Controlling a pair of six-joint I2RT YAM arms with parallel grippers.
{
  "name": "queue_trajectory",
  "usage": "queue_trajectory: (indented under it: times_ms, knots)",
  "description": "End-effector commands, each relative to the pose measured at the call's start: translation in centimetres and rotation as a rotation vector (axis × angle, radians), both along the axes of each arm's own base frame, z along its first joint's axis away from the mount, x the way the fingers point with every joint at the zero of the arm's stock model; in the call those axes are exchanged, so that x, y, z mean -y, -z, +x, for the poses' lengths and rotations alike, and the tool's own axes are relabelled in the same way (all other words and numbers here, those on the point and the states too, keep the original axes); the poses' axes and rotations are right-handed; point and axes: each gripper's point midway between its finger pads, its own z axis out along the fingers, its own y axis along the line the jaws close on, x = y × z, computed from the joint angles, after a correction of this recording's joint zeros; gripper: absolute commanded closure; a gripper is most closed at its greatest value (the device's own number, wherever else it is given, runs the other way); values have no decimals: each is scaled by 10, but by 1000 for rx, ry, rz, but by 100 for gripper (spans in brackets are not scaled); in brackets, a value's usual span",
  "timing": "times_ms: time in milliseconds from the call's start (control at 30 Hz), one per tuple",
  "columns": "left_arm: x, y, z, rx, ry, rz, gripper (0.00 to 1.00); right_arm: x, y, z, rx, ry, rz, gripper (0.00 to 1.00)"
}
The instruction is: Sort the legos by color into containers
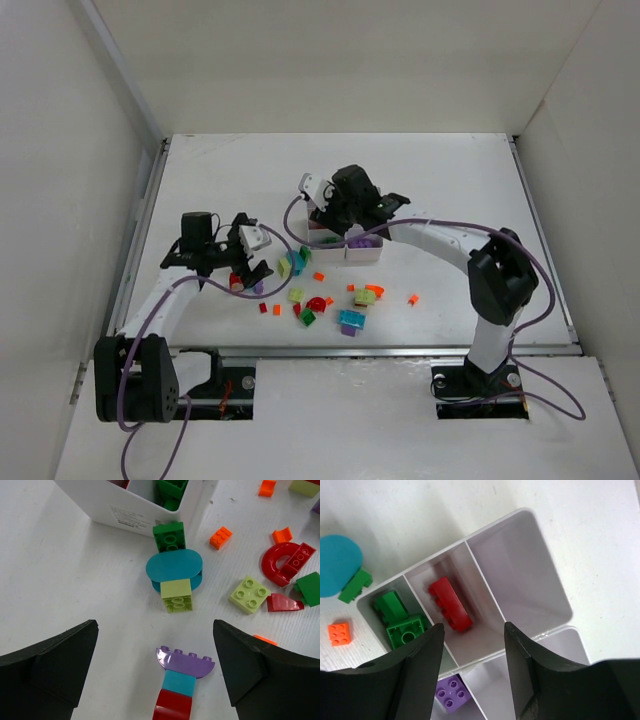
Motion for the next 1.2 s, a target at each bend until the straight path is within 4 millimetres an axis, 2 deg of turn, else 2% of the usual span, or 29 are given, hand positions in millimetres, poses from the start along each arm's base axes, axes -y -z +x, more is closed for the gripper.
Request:
queue_trajectory:
  times_ms: [0, 67, 133, 167, 233, 300, 333, 400, 467, 567, 667, 800, 933, 1033, 1100, 1167]
  knots:
    - [6, -2, 9, 14, 11, 31, 3, -12, -79, 3, 104, 17, 164, 43]
    - [9, -9, 18, 23, 14, 25, 6, -10, -99, 3, 132, 36, 209, 43]
    - [14, -3, 20, 29, 53, 63, 8, -9, -111, 2, 144, 57, 245, 41]
    - [16, -4, 22, 38, 71, 87, 8, -8, -113, 0, 143, 63, 257, 41]
    - [25, 15, 11, -10, 124, 180, 8, -4, -120, 1, 138, 85, 284, 40]
    - [31, 19, 10, -43, 123, 228, 4, 7, -129, 3, 150, 130, 301, 40]
    - [31, 28, 10, -85, 104, 254, 4, 6, -128, 2, 133, 145, 319, 39]
    - [41, 28, 11, -119, 100, 239, 4, 11, -132, 4, 135, 178, 348, 38]
    - [41, 26, 21, -131, 39, 223, 4, 16, -145, 4, 139, 201, 393, 38]
    - [41, 31, 27, -143, -21, 223, 4, 23, -141, 8, 139, 237, 386, 38]
    - [49, 41, 25, -170, 1, 221, 4, 27, -141, 7, 144, 248, 382, 38]
    - [57, 40, 35, -165, -11, 200, 5, 33, -141, 9, 150, 265, 379, 38]
    - [66, 50, 27, -178, 40, 223, 8, 35, -141, 10, 154, 273, 376, 38]
    - [67, 54, 26, -183, 42, 238, 16, 37, -146, 9, 164, 281, 380, 38]
    - [66, 61, 22, -203, 43, 245, 23, 38, -141, 9, 158, 282, 373, 38]
    - [67, 68, 18, -229, 55, 257, 36, 39, -141, 10, 162, 290, 371, 38]
